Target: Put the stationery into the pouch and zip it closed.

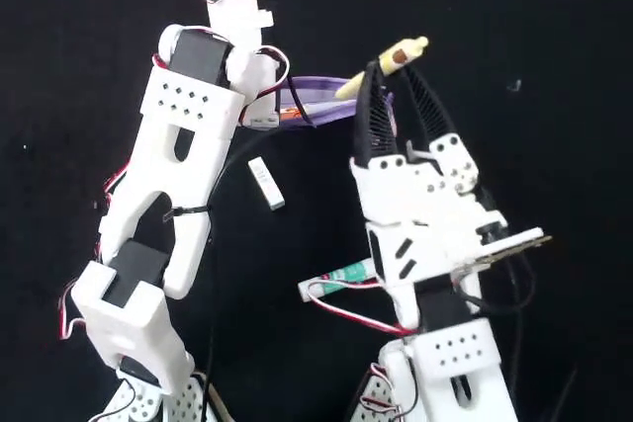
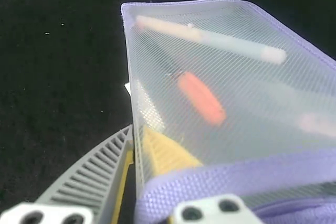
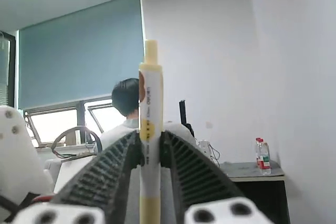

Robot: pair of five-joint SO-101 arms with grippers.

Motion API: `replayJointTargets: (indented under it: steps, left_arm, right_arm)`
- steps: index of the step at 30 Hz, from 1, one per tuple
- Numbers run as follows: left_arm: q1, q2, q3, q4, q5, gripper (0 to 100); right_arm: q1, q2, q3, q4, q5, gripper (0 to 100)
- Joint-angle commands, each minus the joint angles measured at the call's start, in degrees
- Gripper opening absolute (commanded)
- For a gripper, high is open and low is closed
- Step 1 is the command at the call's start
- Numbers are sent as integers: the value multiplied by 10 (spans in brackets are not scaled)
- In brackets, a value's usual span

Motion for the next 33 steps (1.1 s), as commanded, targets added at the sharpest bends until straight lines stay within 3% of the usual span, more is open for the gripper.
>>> replayJointTargets:
  steps: [1,10,16,22,29,33]
  left_arm:
    - [9,-7,-30,2,8,28]
    - [6,-7,-22,1,8,28]
    - [6,-6,-24,0,8,28]
    - [5,-6,-24,0,7,28]
    - [-23,-6,-22,-9,5,28]
    - [-69,-6,-25,-15,4,28]
  right_arm:
    - [-11,102,-26,-81,-4,11]
    - [-4,302,-50,-181,-2,28]
    - [-3,308,-50,-179,-4,246]
    - [1,289,-49,-169,4,262]
    - [22,148,-80,7,34,262]
    - [60,24,-158,240,34,261]
